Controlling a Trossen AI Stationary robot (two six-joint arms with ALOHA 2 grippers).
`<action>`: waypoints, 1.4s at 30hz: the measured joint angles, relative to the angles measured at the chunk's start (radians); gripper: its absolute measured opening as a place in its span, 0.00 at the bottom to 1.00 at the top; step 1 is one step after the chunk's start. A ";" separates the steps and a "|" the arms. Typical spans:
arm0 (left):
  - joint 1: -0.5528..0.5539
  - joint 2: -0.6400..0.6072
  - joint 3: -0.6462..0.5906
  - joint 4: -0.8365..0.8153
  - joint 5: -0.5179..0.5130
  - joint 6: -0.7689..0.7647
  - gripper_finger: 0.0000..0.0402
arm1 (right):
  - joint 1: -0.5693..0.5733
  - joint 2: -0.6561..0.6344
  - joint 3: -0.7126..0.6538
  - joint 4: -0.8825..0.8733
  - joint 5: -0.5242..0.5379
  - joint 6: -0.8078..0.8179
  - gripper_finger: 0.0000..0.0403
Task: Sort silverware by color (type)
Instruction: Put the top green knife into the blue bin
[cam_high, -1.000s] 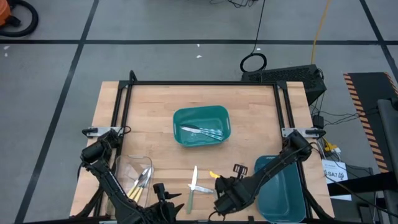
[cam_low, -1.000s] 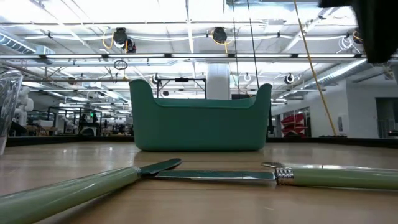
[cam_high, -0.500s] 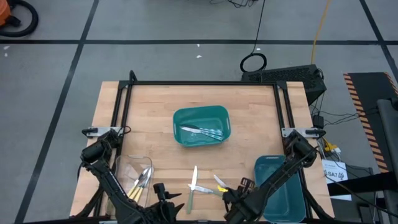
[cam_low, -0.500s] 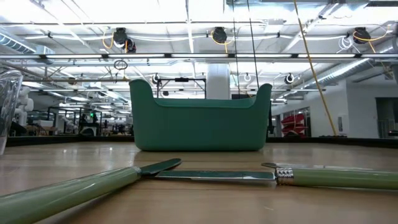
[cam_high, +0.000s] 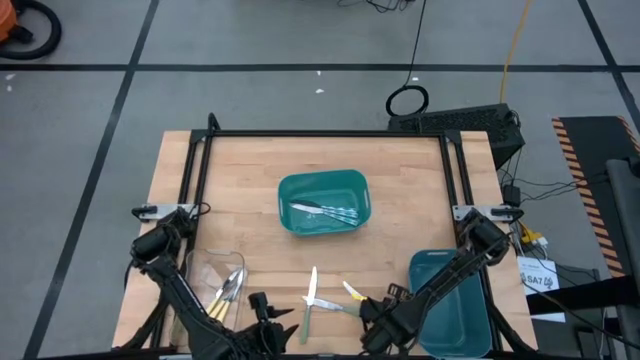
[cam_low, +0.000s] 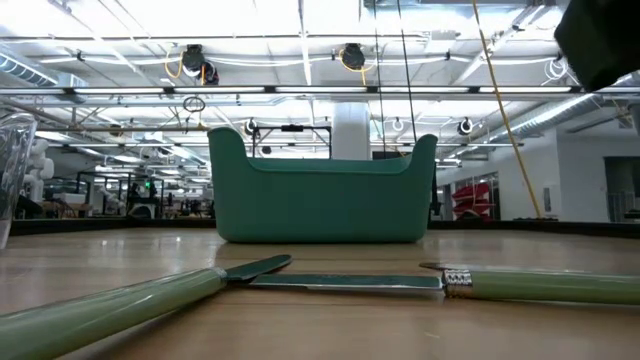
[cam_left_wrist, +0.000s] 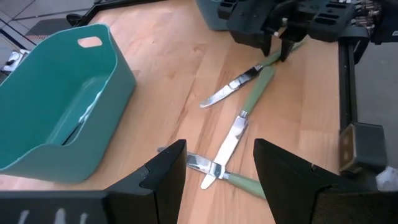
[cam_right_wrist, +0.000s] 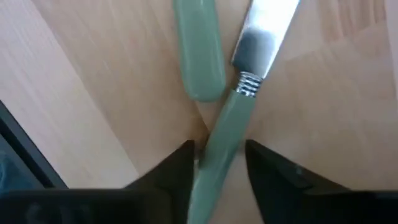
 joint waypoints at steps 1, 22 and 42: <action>0.004 0.000 0.000 0.000 0.000 0.006 0.49 | -0.006 0.000 -0.005 0.004 -0.003 -0.010 0.29; 0.095 0.029 0.000 -0.002 0.033 0.126 0.49 | -0.106 -0.030 -0.010 -0.033 0.174 -0.166 0.00; 0.173 0.092 0.000 0.236 0.208 0.451 0.49 | -0.047 -0.093 -0.031 -0.083 0.166 -0.142 0.39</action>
